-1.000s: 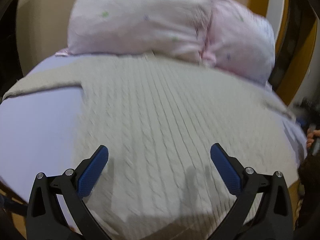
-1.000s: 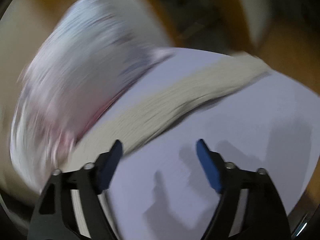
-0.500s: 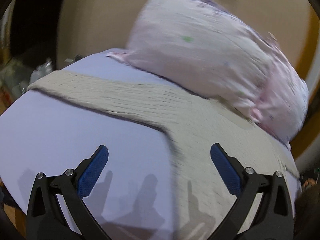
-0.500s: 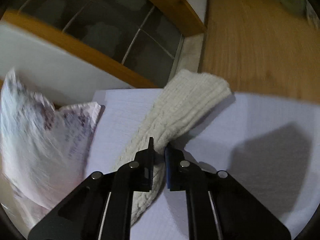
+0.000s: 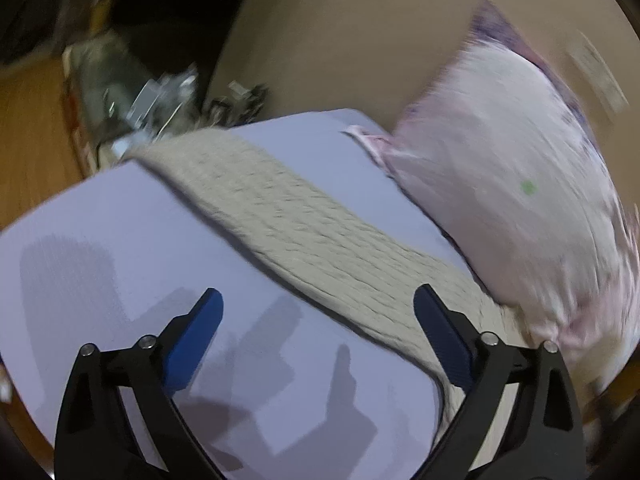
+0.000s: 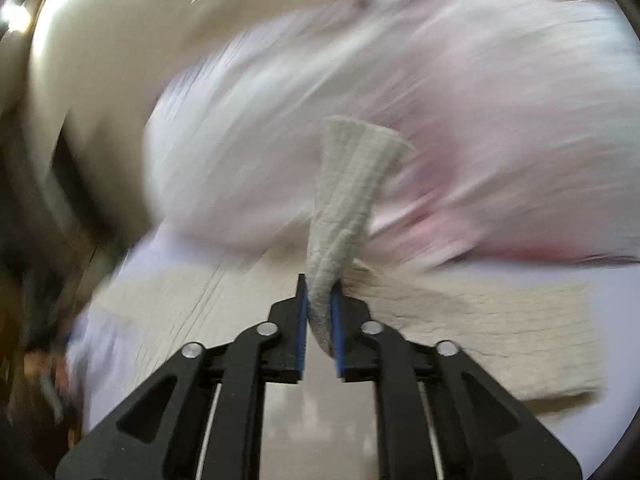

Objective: Fold small clothes

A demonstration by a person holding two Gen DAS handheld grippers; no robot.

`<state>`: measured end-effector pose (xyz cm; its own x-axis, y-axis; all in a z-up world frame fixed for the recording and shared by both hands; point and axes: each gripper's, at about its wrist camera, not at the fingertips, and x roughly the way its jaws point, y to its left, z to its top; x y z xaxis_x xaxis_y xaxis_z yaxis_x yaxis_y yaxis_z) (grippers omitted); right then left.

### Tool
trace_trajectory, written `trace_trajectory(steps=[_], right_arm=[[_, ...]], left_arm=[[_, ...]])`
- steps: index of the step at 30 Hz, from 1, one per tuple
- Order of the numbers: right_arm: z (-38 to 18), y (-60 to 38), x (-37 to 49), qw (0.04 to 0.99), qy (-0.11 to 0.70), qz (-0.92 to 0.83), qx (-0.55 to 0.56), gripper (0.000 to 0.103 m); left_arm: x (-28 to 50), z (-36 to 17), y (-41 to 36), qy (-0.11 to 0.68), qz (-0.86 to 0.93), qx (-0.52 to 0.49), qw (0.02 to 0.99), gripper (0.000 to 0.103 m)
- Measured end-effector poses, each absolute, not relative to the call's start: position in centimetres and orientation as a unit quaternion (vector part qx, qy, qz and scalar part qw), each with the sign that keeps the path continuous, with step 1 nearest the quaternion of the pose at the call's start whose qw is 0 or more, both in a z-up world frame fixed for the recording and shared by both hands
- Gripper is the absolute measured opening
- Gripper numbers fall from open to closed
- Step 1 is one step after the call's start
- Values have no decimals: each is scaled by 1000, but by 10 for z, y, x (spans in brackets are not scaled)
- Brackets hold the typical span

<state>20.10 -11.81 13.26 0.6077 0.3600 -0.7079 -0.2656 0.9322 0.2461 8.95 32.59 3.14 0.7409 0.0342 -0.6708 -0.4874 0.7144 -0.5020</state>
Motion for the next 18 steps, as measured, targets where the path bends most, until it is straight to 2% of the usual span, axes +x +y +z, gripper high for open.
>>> trace_trajectory(steps=[1,2,3,4,5,7,11,13,15,18], right_arm=[[116,-95,202,876,438,194,47,34],[103,-77,201,858,467,209,38,42],[95,-59,193,844,487,225,29,43],[94,-58,185,842,486,232,26,50],[98,-61,183,846,478,234,26,63],[117,-85,173,866,447,222,46,76],[141,-145,155,889,410,185,84,83],[147,-169,154,894,406,162,96,84],[144,-190,150,895,410,143,106,84],[137,-216,142,892,416,121,128,84]], left_arm=[[90,28,332,326,153,-357,862,93],[92,23,339,328,160,-374,852,90],[95,19,346,330,165,-386,845,87],[96,16,350,331,167,-394,841,84],[98,16,356,323,172,-398,842,84],[105,16,365,321,182,-405,837,81],[118,12,391,301,200,-432,826,70],[125,11,399,300,214,-432,823,53],[134,7,407,312,236,-420,819,14],[146,22,396,319,250,-377,833,7]])
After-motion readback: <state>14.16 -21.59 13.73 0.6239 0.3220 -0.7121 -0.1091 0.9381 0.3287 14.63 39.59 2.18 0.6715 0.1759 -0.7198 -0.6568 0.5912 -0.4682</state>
